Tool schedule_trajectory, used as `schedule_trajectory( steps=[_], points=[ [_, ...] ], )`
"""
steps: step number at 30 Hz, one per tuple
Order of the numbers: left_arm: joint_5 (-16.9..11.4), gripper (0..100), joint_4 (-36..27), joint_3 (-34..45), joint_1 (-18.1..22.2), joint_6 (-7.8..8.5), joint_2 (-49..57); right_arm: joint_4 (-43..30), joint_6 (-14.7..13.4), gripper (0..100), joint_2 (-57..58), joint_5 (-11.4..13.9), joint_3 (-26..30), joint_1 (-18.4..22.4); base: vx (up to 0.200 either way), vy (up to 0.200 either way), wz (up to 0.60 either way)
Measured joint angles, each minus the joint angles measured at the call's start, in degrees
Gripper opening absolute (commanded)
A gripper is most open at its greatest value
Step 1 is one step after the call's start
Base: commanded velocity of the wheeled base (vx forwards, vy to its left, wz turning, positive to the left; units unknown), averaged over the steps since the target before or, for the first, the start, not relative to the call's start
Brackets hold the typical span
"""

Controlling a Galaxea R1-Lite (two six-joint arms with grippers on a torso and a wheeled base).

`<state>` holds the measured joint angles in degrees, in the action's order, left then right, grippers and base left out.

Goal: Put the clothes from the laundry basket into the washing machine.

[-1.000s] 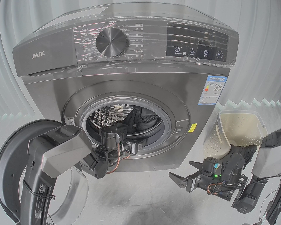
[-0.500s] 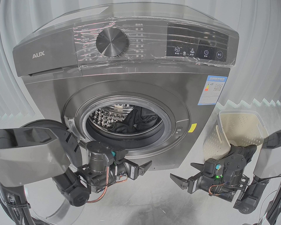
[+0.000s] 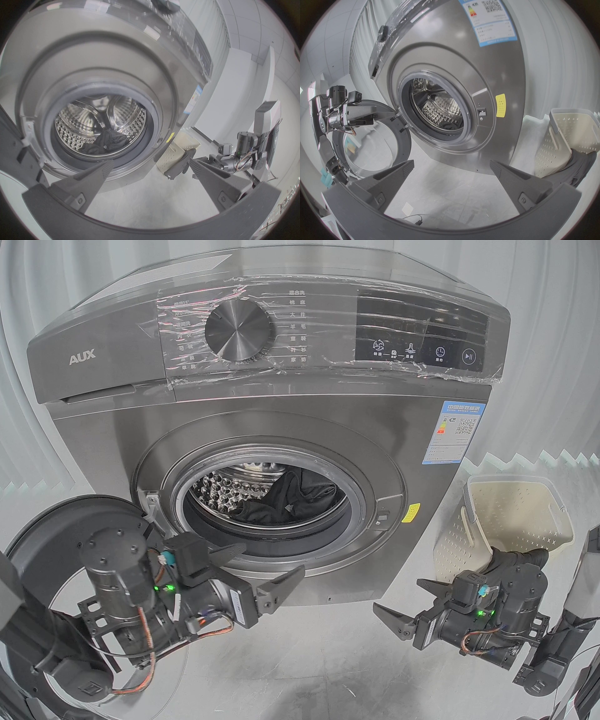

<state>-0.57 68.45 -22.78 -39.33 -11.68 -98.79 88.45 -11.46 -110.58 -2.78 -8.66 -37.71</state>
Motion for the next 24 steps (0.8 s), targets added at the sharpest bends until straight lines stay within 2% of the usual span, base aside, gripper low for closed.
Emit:
schedule_trajectory(
  steps=[2,5,12,15,21,24],
  points=[
    [0.57,100,-1.89,0.74,0.06,-0.59,3.25,-0.05,0.05,100,1.27,-0.01,0.52,0.00,0.000,0.000,0.00],
    [1.58,100,-8.13,1.67,0.39,-1.21,9.29,-0.05,0.05,100,3.06,-0.04,1.68,0.22,0.000,0.000,0.00],
    [2.97,100,-19.96,3.05,0.91,-1.76,23.03,-0.11,0.29,100,7.24,-0.06,5.07,2.27,0.000,0.000,0.00],
    [3.35,100,-21.13,3.72,1.77,-1.73,26.31,-0.11,0.30,100,9.01,-0.17,6.42,3.30,0.000,0.000,0.00],
    [4.49,100,-21.96,5.90,6.64,-1.43,32.04,-0.18,0.30,100,13.12,-1.68,7.51,5.27,0.000,0.000,0.00],
    [4.64,100,-21.98,7.96,9.23,-0.85,33.66,-0.22,0.43,100,14.42,-2.06,7.61,5.60,-0.200,0.000,0.00]
  ],
)
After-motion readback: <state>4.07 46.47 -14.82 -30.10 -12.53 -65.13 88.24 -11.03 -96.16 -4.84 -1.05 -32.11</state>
